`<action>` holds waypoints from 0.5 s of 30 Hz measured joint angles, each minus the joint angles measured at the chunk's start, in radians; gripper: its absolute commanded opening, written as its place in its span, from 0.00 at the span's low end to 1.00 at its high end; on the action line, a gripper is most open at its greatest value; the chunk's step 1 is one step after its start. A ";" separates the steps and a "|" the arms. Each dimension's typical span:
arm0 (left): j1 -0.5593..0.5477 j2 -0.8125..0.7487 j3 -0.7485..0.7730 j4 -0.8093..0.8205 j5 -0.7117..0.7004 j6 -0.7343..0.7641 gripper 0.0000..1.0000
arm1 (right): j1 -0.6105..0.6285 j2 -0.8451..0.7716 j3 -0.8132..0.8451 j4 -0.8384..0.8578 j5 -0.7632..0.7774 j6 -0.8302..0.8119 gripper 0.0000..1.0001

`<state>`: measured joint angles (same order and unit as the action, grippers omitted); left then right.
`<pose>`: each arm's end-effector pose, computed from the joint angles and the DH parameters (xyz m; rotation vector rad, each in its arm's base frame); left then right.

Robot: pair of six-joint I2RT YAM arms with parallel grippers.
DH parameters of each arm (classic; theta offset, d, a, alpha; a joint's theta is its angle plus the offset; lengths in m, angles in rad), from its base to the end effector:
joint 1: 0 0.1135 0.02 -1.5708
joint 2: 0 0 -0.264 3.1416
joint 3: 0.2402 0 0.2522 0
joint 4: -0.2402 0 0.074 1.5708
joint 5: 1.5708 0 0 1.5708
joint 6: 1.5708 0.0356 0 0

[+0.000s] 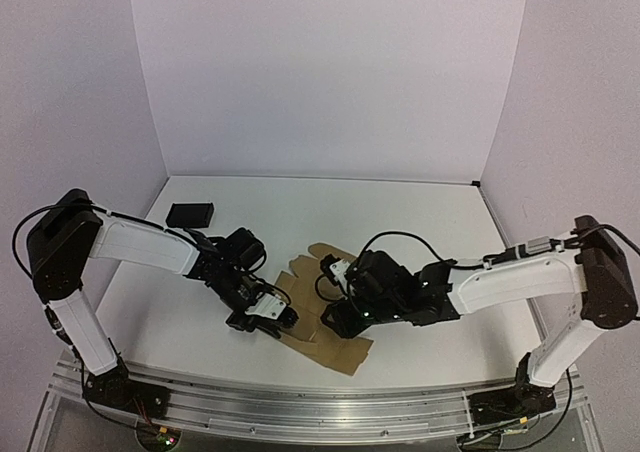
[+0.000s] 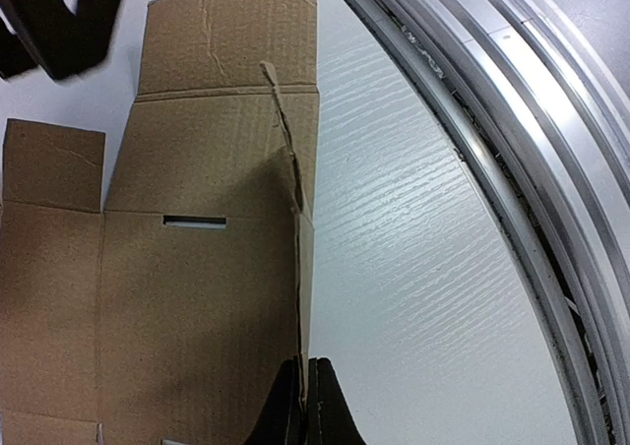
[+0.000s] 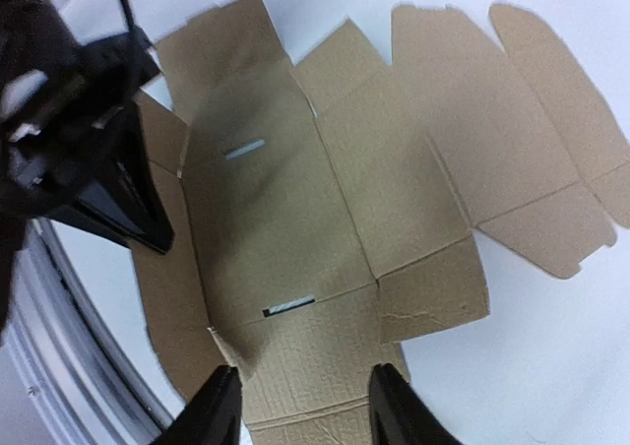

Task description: Fold the paper box

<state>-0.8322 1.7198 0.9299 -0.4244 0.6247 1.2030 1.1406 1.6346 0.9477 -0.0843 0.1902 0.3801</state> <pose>0.1934 -0.2433 0.1464 2.2811 1.2317 -0.7355 0.1489 0.3084 0.1921 -0.7961 2.2508 0.5298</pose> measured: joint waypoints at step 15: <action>0.031 0.012 0.053 -0.058 0.080 0.025 0.00 | -0.202 -0.261 -0.294 -0.164 -0.284 0.351 0.70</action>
<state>-0.8007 1.7317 0.9829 -0.4828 0.7043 1.2284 0.9390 1.3737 0.6537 -0.2482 -0.0935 0.7307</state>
